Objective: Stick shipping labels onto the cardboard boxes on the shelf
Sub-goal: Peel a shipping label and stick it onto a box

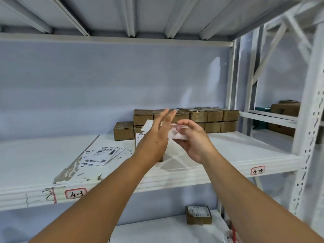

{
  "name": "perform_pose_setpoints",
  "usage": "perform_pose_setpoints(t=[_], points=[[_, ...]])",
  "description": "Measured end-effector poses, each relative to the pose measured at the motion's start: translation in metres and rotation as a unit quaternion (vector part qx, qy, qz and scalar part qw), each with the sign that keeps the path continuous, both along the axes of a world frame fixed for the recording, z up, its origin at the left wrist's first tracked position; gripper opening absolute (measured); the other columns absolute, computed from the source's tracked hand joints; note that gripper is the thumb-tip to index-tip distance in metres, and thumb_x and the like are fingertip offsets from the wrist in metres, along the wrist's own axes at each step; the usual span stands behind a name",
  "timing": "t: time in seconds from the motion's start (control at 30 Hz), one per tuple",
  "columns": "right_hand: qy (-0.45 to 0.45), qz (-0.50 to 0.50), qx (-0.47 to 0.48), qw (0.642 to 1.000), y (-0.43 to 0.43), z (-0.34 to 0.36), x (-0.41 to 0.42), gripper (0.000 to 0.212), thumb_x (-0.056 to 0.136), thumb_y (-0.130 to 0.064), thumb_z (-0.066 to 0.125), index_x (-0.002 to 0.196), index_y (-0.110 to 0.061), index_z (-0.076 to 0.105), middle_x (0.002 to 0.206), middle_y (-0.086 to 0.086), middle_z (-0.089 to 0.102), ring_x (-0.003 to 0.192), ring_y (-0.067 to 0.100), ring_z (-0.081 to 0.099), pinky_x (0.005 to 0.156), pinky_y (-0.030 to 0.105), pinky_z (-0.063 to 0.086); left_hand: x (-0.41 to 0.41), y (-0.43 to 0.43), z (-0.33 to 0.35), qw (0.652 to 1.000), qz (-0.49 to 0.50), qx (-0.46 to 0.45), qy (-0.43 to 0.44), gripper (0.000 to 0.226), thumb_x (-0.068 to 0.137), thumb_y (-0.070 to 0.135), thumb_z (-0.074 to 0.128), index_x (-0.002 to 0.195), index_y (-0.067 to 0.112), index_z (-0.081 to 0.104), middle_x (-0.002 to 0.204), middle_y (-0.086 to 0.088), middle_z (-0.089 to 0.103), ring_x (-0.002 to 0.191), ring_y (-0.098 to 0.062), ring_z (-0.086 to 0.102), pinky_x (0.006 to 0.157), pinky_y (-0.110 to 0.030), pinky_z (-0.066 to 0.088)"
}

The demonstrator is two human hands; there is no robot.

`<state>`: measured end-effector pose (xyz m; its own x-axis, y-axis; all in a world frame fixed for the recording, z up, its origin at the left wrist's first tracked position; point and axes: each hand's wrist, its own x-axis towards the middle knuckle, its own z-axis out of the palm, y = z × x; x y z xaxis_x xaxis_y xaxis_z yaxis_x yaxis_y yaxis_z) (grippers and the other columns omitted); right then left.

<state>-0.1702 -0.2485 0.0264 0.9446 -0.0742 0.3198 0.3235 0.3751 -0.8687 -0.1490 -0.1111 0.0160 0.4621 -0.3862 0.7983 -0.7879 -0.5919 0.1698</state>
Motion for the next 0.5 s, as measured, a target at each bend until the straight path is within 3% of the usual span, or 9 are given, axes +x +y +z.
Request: perform_pose_setpoints(t=[0.13, 0.27, 0.33, 0.4, 0.47, 0.5], points=[[0.039, -0.110, -0.025, 0.993, -0.021, -0.003, -0.005, 0.032, 0.085, 0.014, 0.050, 0.103, -0.012, 0.057, 0.090, 0.012, 0.059, 0.070, 0.019, 0.060, 0.068, 0.031, 0.053, 0.005, -0.017, -0.005, 0.998, 0.056, 0.039, -0.010, 0.057, 0.087, -0.002, 0.051, 0.140, 0.016, 0.039, 0.152, -0.007, 0.022, 0.114, -0.028, 0.055, 0.079, -0.039, 0.052], [0.117, -0.259, -0.019, 0.959, -0.047, -0.012, 0.005, 0.022, 0.081, 0.004, 0.058, 0.088, -0.017, 0.058, 0.091, 0.009, 0.062, 0.081, 0.028, 0.061, 0.080, 0.040, 0.053, 0.002, -0.034, -0.013, 0.995, 0.050, 0.091, -0.006, 0.040, 0.093, 0.020, 0.053, 0.133, 0.017, 0.048, 0.151, -0.002, 0.028, 0.130, -0.024, 0.039, 0.099, -0.036, 0.039], [0.119, -0.379, -0.073, 0.915, -0.059, -0.017, 0.006, 0.020, 0.083, -0.002, 0.058, 0.093, -0.019, 0.059, 0.084, -0.003, 0.058, 0.079, 0.020, 0.059, 0.074, 0.034, 0.051, 0.003, -0.046, -0.019, 0.990, 0.007, 0.118, 0.074, 0.042, 0.097, 0.029, 0.047, 0.138, 0.023, 0.042, 0.150, 0.004, 0.031, 0.135, -0.015, 0.028, 0.108, -0.028, 0.025], [0.068, -0.467, -0.144, 0.870, -0.066, -0.022, 0.004, 0.018, 0.088, -0.005, 0.057, 0.101, -0.017, 0.061, 0.080, -0.012, 0.055, 0.074, 0.011, 0.054, 0.070, 0.023, 0.040, 0.004, -0.063, -0.021, 0.972, -0.061, 0.093, 0.209, 0.043, 0.099, 0.032, 0.043, 0.141, 0.025, 0.039, 0.145, 0.004, 0.039, 0.131, -0.012, 0.037, 0.109, -0.027, 0.027], [-0.005, -0.497, -0.227, 0.837, -0.069, -0.029, 0.002, 0.017, 0.089, -0.005, 0.057, 0.103, -0.014, 0.061, 0.084, -0.012, 0.059, 0.080, 0.010, 0.054, 0.073, 0.018, 0.037, 0.006, -0.081, -0.020, 0.928, -0.142, -0.045, 0.341, 0.040, 0.100, 0.033, 0.040, 0.138, 0.022, 0.043, 0.136, 0.001, 0.051, 0.115, -0.013, 0.053, 0.103, -0.031, 0.040], [-0.040, -0.502, -0.269, 0.821, -0.070, -0.034, 0.004, 0.019, 0.089, -0.003, 0.057, 0.104, -0.012, 0.061, 0.089, -0.008, 0.062, 0.085, 0.013, 0.056, 0.076, 0.020, 0.039, 0.008, -0.089, -0.018, 0.888, -0.179, -0.134, 0.403, 0.039, 0.100, 0.035, 0.039, 0.135, 0.019, 0.045, 0.132, -0.001, 0.053, 0.109, -0.015, 0.057, 0.100, -0.031, 0.043]])
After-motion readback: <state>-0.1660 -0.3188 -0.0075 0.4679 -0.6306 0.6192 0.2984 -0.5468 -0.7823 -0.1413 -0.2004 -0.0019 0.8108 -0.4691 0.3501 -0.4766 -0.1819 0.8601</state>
